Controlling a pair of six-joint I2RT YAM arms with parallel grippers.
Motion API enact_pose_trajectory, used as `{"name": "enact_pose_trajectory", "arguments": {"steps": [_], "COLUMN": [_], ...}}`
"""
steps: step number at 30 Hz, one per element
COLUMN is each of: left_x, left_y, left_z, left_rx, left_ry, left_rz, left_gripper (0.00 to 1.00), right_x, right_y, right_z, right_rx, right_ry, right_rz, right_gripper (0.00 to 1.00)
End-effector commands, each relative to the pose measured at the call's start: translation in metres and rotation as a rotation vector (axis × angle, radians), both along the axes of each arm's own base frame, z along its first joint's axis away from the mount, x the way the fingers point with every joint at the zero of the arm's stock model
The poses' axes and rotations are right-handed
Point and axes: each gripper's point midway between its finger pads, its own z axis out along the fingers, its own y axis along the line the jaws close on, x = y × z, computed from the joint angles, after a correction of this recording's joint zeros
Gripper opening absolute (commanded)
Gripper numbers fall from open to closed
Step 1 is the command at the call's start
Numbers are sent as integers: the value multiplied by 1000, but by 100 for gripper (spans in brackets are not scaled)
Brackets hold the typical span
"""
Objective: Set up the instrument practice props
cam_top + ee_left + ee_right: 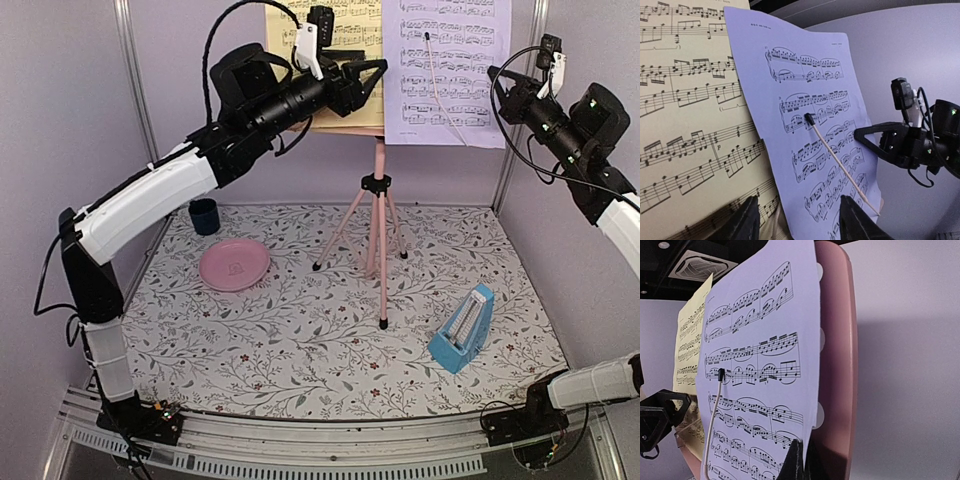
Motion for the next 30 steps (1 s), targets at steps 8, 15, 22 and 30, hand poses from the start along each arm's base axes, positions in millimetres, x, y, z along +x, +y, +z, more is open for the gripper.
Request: {"name": "enact_pose_trajectory", "arguments": {"steps": [8,15,22,30], "left_x": [-24,-47,-41,-35], "left_y": [55,17,0,-16], "left_z": [48,-1,-31,-52], "left_rx": [-106,-15,-43,-85], "left_ry": [-18,101,246,359], "left_rz": [117,49,65,56], "left_gripper": [54,49,47,54], "right_x": [0,0,-1,-3], "right_y": [-8,-8,-8,-8], "right_z": [2,2,3,4], "right_rx": [7,7,10,8], "right_ry": [-15,-18,-23,-26], "right_rz": [-42,-42,-40,-38], "right_gripper": [0,0,0,0]}}
